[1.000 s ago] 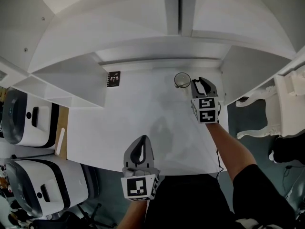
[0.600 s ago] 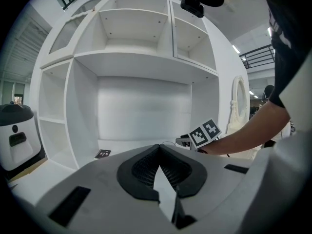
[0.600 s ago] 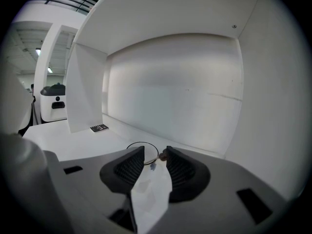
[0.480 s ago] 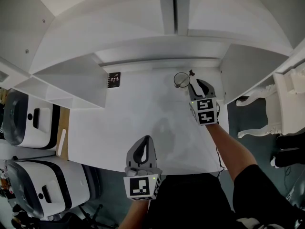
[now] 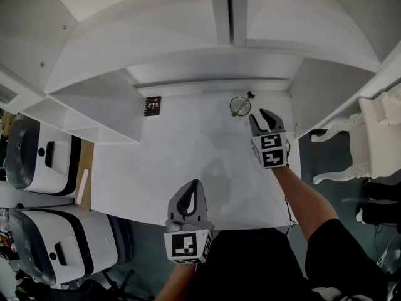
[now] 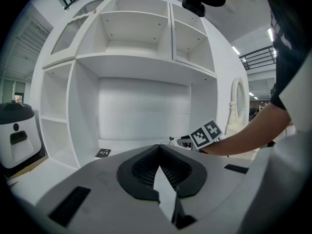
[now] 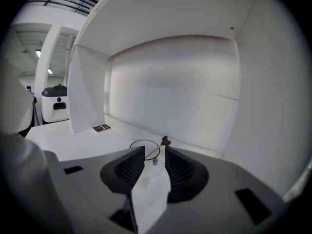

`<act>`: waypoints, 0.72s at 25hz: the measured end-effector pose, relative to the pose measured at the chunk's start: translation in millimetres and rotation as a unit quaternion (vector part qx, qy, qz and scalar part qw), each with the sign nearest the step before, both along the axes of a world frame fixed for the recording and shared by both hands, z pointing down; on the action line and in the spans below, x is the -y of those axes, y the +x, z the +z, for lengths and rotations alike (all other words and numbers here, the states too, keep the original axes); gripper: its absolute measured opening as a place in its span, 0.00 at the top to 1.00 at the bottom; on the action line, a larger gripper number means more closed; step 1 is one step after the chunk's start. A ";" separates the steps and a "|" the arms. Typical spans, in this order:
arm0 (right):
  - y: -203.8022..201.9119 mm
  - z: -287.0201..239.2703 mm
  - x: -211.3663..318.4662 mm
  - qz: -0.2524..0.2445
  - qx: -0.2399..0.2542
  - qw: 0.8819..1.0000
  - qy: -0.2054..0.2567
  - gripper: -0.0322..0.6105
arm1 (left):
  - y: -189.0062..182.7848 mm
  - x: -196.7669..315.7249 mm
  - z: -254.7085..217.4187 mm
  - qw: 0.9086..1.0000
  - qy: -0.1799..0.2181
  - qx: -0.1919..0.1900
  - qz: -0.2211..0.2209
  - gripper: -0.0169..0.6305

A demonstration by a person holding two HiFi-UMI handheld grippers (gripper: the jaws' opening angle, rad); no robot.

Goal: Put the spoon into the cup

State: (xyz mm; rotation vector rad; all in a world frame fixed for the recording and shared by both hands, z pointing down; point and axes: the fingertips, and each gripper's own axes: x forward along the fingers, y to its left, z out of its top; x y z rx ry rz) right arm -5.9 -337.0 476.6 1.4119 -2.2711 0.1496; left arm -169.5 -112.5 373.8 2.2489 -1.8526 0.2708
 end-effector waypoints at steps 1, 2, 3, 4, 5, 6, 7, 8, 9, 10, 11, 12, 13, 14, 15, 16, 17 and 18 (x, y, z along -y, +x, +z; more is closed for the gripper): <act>1.2 -1.7 -2.3 0.002 -0.001 1.000 0.003 0.68 | -0.1 -1.3 0.0 1.000 0.000 -0.001 0.000 0.96; 2.9 -3.5 -4.8 0.005 -0.001 1.000 0.007 0.71 | 0.0 -2.7 -0.1 1.000 0.000 -0.001 0.000 0.96; 4.8 -5.5 -7.3 0.009 0.000 1.000 0.010 0.75 | 0.4 -3.9 -0.2 1.000 0.001 -0.001 0.001 0.96; 6.9 -7.4 -9.7 0.013 0.001 1.000 0.014 0.80 | 1.2 -4.8 -0.2 1.000 0.001 -0.001 0.002 0.96; 8.9 -8.9 -12.1 0.016 0.003 1.000 0.016 0.83 | 2.2 -5.4 -0.3 1.000 0.002 -0.002 0.004 0.96; 10.1 -9.9 -14.5 0.016 0.005 1.000 0.016 0.84 | 3.0 -5.8 -0.2 1.000 0.002 -0.002 0.006 0.96; 10.6 -10.0 -17.2 0.015 0.009 1.000 0.014 0.85 | 3.6 -6.1 0.0 1.000 0.002 -0.003 0.007 0.96; 11.0 -8.6 -20.5 0.014 0.011 1.000 0.010 0.85 | 4.3 -6.5 0.4 1.000 0.002 -0.004 0.009 0.96; 11.6 -6.5 -24.3 0.013 0.012 1.000 0.005 0.85 | 5.1 -6.7 0.9 1.000 0.002 -0.005 0.011 0.96; 12.8 -4.7 -28.3 0.013 0.012 1.000 0.001 0.85 | 6.1 -6.6 1.4 1.000 0.002 -0.006 0.014 0.96; 14.5 -4.0 -32.5 0.015 0.014 1.000 -0.002 0.85 | 7.4 -6.2 1.8 1.000 0.002 -0.008 0.017 0.96; 17.1 -4.5 -36.9 0.020 0.017 1.000 -0.003 0.85 | 9.0 -5.5 1.9 1.000 0.002 -0.010 0.021 0.96; 20.6 -6.4 -41.9 0.026 0.022 0.999 -0.004 0.85 | 10.7 -4.5 1.8 1.000 0.004 -0.012 0.024 0.96; 24.2 -10.0 -48.0 0.032 0.029 0.999 -0.005 0.85 | 12.4 -3.4 1.6 1.000 0.006 -0.014 0.027 0.96; 27.1 -15.3 -55.7 0.036 0.035 0.999 -0.003 0.85 | 14.2 -2.1 1.3 0.999 0.008 -0.015 0.031 0.96; 28.9 -22.0 -65.2 0.035 0.038 0.999 0.000 0.85 | 15.9 -0.8 1.1 0.999 0.010 -0.017 0.035 0.96; 29.7 -29.5 -76.2 0.029 0.039 0.999 0.006 0.85 | 17.5 0.4 0.9 0.999 0.011 -0.018 0.040 0.96; 30.8 -37.7 -88.0 0.021 0.039 0.999 0.012 0.85 | 18.9 1.4 0.5 0.999 0.012 -0.020 0.044 0.96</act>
